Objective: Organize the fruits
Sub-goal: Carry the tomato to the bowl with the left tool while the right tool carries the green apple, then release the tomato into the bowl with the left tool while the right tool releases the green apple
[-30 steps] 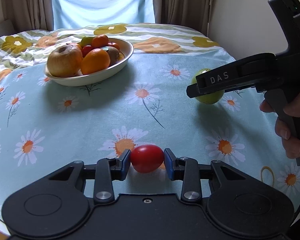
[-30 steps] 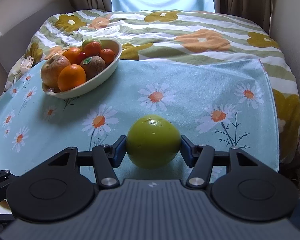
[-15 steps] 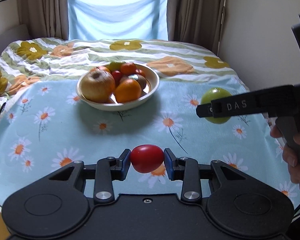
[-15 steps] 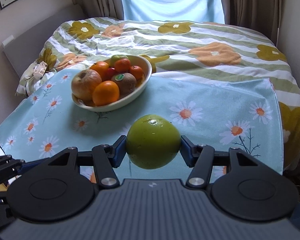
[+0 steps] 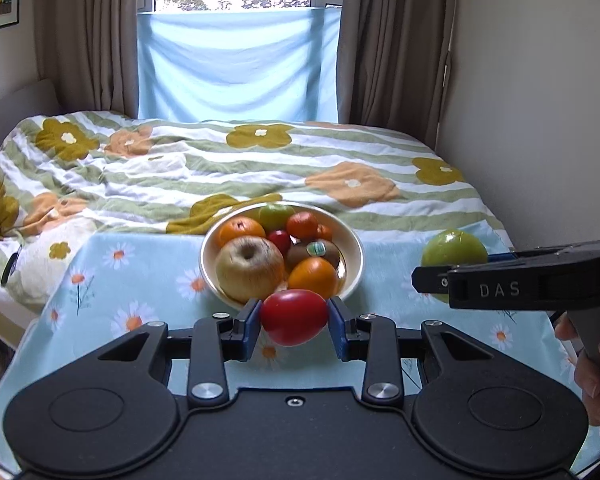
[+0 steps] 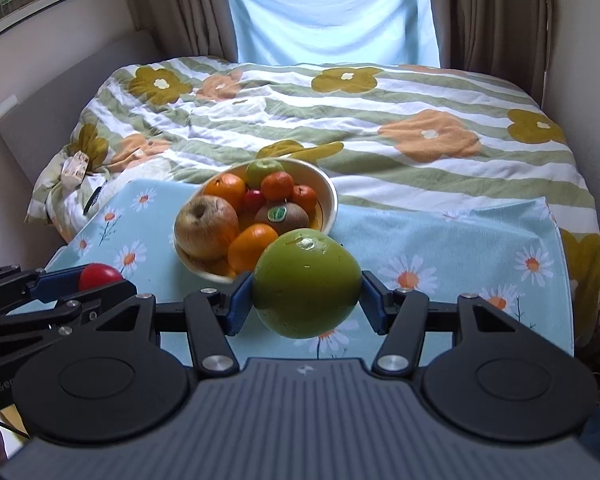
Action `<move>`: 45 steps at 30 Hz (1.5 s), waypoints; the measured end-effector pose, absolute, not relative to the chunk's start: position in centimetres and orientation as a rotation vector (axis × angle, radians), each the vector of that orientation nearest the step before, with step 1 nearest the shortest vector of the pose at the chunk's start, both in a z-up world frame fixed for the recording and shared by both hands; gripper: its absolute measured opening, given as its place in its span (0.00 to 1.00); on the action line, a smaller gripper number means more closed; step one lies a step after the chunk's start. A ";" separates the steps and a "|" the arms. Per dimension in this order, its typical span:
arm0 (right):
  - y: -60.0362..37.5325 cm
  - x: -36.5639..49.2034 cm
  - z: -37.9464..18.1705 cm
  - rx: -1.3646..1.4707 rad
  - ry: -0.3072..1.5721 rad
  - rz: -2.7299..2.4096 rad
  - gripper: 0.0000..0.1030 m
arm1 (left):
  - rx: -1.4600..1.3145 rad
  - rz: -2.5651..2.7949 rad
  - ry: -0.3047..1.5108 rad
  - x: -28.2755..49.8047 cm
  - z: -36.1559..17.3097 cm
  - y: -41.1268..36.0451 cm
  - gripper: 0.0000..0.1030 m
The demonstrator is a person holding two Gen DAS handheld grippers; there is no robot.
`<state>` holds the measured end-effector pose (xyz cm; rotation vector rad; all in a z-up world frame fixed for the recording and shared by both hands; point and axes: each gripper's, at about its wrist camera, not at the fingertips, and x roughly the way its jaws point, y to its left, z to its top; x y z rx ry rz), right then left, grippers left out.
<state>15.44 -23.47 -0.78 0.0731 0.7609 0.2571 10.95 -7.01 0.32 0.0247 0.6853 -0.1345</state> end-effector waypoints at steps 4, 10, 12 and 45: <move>-22.2 16.8 -0.1 0.091 0.759 0.213 0.69 | 0.033 -0.171 0.674 13.5 1.1 -5.4 0.38; -20.6 19.2 0.3 0.114 0.756 0.139 0.69 | 0.058 -0.237 0.666 17.4 1.6 -3.9 0.38; -20.2 20.1 0.4 0.125 0.754 0.115 0.69 | 0.074 -0.260 0.670 18.8 1.5 -3.6 0.38; -21.6 26.0 -2.7 0.200 0.784 -0.034 0.69 | 0.250 -0.407 0.709 27.9 -4.6 -5.7 0.92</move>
